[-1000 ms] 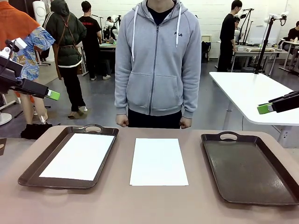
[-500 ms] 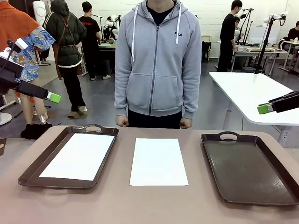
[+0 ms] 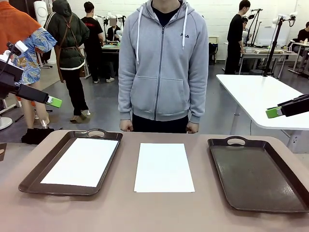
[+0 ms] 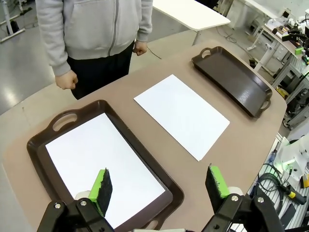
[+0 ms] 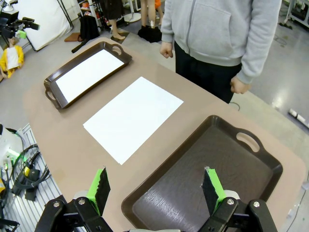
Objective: Sort the A4 documents.
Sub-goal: Receive the A4 Paper.
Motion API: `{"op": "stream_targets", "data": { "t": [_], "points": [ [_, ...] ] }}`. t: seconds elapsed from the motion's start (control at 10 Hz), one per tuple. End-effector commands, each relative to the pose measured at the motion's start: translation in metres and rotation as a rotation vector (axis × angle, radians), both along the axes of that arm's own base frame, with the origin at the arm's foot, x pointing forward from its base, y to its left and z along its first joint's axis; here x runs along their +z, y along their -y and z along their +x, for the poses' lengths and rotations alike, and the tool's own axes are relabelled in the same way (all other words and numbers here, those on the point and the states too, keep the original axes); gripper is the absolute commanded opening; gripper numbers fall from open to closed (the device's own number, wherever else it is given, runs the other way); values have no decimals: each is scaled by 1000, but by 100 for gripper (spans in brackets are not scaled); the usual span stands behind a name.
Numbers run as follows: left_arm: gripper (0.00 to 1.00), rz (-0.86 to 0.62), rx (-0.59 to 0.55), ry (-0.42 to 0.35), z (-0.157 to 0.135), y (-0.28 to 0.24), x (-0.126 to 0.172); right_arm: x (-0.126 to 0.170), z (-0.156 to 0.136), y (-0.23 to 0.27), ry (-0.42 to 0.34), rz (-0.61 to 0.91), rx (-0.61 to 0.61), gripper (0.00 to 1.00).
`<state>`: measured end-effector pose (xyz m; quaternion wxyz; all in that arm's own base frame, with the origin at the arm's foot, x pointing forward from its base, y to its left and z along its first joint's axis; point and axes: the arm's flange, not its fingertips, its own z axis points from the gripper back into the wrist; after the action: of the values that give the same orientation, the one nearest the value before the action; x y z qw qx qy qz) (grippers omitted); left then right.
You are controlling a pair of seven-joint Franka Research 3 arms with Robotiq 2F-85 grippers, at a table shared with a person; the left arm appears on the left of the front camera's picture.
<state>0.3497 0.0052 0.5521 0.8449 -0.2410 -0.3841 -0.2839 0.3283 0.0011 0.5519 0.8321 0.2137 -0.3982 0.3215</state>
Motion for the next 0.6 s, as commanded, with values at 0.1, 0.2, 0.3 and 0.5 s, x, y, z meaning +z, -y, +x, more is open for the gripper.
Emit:
{"op": "stream_targets", "data": {
  "t": [0.1,0.2,0.3,0.5],
  "points": [
    [100,3,1,6,0,1,1,-2,2,-1,-2,13,13,100],
    [100,3,1,6,0,1,1,-2,2,-1,-2,13,13,100],
    [100,3,1,6,0,1,1,-2,2,-1,-2,13,13,100],
    [100,3,1,6,0,1,1,-2,2,-1,-2,13,13,100]
  ]
}}
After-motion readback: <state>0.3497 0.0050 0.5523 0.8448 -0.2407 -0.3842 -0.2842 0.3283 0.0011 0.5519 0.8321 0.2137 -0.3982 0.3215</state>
